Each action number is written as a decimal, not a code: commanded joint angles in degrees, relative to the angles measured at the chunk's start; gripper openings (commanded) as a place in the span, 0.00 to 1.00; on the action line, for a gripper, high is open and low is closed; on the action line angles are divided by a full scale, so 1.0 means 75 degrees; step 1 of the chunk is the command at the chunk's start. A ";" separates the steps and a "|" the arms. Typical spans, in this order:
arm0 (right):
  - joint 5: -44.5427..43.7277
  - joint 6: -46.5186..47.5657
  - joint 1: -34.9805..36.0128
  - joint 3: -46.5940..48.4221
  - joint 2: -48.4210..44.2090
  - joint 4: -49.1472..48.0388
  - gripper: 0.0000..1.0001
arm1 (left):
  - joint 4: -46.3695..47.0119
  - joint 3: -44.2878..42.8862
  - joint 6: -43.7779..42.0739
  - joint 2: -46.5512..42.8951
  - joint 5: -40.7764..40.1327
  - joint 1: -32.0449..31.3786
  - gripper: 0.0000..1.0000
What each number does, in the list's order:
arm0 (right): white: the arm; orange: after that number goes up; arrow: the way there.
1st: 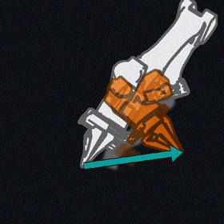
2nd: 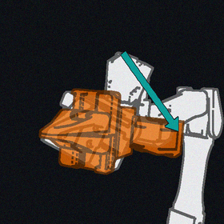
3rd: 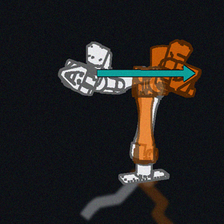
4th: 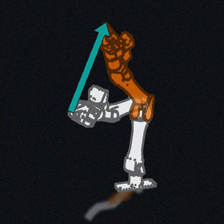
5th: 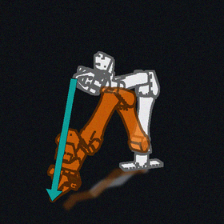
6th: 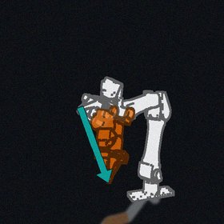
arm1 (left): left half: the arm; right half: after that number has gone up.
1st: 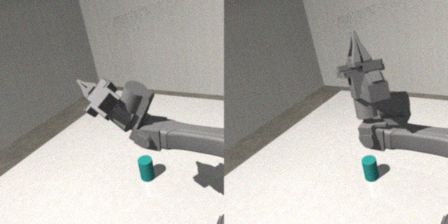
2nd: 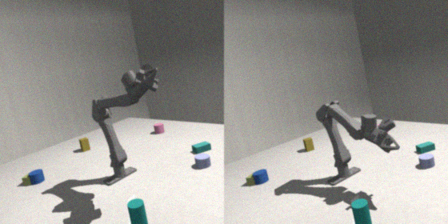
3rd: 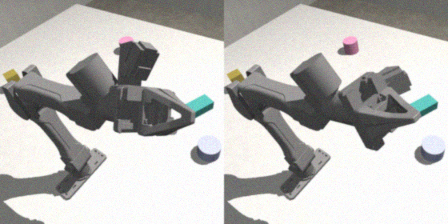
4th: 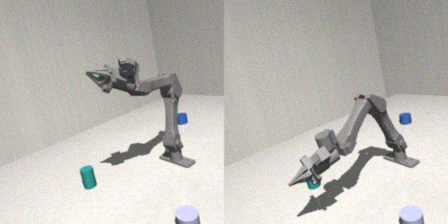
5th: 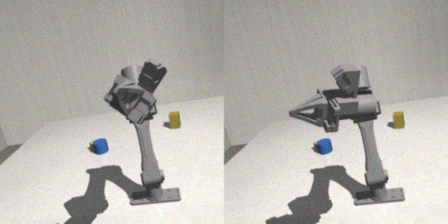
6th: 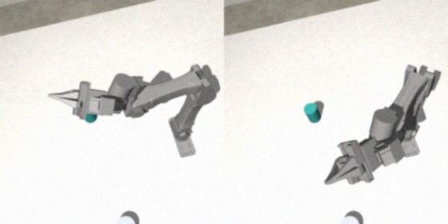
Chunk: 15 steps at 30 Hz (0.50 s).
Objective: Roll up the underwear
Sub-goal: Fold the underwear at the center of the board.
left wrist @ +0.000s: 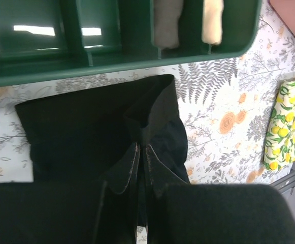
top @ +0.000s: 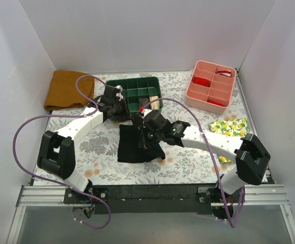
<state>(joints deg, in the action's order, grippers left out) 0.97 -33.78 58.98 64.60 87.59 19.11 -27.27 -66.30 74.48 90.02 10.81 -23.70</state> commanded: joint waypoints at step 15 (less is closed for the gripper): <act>0.0878 0.0227 0.0409 0.1347 0.1551 -0.0556 0.01 | 0.0612 0.0754 -0.0333 0.0009 0.0059 0.0559 0.00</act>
<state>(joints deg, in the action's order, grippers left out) 5.65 -32.75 61.25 71.00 97.82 17.61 -24.64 -61.47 72.82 90.02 11.60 -20.18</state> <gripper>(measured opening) 0.024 0.022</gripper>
